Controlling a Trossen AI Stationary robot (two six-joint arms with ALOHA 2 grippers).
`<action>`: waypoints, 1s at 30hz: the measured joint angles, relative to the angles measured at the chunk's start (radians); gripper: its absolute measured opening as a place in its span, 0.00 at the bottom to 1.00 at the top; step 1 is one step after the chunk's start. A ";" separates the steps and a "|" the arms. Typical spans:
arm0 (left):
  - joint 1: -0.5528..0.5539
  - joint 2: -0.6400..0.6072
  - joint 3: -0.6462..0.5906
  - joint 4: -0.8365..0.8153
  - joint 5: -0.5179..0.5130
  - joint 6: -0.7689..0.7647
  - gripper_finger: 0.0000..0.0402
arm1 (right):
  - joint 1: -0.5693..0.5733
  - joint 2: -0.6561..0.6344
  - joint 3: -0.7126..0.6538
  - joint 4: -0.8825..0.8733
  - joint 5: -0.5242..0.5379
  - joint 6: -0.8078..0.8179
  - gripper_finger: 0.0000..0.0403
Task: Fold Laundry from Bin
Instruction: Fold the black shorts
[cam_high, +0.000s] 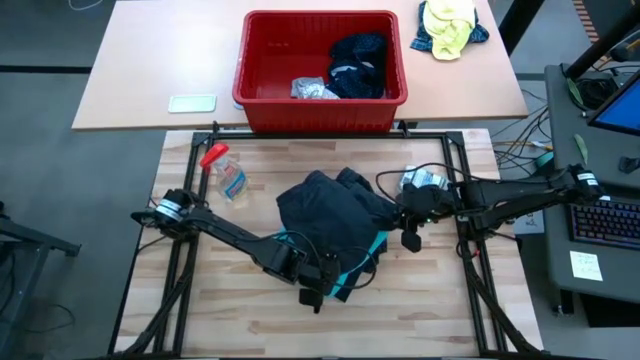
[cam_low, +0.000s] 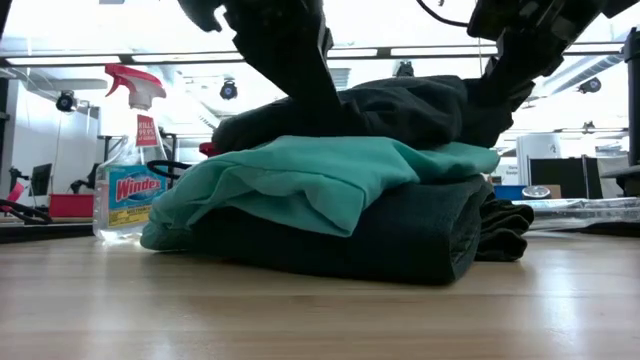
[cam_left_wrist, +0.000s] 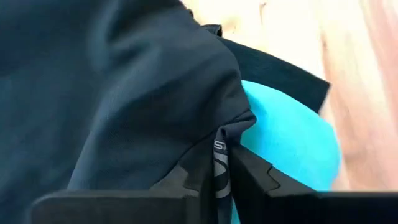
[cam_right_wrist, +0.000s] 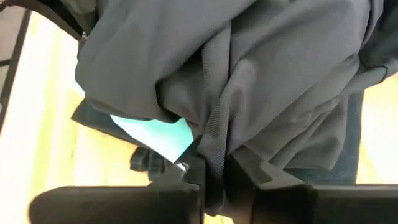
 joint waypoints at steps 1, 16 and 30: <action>0.000 -0.008 0.000 -0.004 0.007 0.000 0.11 | 0.000 0.000 0.000 -0.006 -0.002 0.011 0.13; 0.166 -0.271 0.000 -0.062 0.057 0.012 0.36 | 0.002 -0.058 0.110 -0.108 0.075 0.079 0.54; 0.592 -0.270 -0.014 -0.068 0.176 0.086 0.59 | 0.009 0.089 0.125 -0.099 0.018 0.090 0.63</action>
